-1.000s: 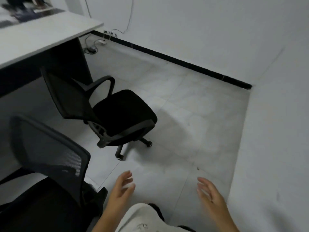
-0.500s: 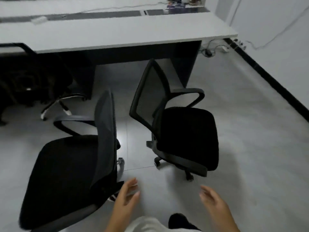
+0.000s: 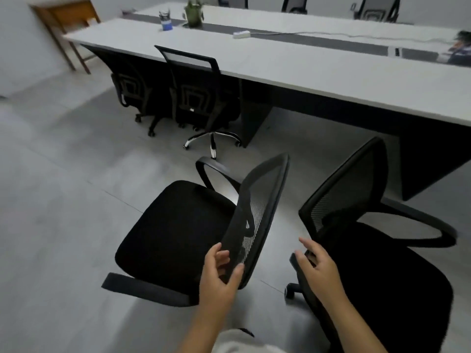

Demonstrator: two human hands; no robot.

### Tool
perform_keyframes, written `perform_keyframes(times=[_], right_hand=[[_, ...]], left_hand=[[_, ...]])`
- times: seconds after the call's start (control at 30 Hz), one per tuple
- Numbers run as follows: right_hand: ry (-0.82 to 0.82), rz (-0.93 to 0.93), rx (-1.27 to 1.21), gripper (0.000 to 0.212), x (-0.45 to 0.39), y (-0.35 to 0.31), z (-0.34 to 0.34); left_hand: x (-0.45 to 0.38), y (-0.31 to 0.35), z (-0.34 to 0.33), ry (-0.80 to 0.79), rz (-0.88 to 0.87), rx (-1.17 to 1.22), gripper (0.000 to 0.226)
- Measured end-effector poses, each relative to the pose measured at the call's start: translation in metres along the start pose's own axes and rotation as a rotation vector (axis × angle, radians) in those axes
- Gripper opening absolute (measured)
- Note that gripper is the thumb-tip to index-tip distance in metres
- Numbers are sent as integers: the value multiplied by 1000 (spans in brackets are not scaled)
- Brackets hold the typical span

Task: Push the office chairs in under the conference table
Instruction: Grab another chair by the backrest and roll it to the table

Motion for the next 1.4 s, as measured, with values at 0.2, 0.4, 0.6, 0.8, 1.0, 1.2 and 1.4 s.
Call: perform_keyframes(times=[0.2,0.4,0.6,0.8,1.0,1.2,1.4], right_hand=[[-102,178,387,43,-71,-42,-28],[-243,296,650,42,-106,-48,-44],[-387,501,870,41,-129,-60,-49],[-808,661,956,49,-89,-50,-107],[-663,891,781,45,-35,-70,-132],[-525,805,798,53,-40,-48,-120],[-367,746,794,48,-14,-61,-143]], left_hand=[[-33,-4,-59,-318,-113,-673,70],[-23,11,-41,-260,-342,-742,50],[12,-7,21,-177,-271,-799,50],[37,-21,80,47,-16,-910,46],[31,-27,68,114,-61,-1068,39],[21,-32,104,61,-52,-1200,59],[18,-39,140,49,-251,-1207,83]])
Point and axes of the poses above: each hand's wrist, its own x-axis away from the middle knuckle, its own z-axis out of the back of the hand, y = z × x, the point moved 9 cm from there along -x, towards the middle knuckle, and after that the axes turned 7 degrees about -y, right-handed, at the moved point
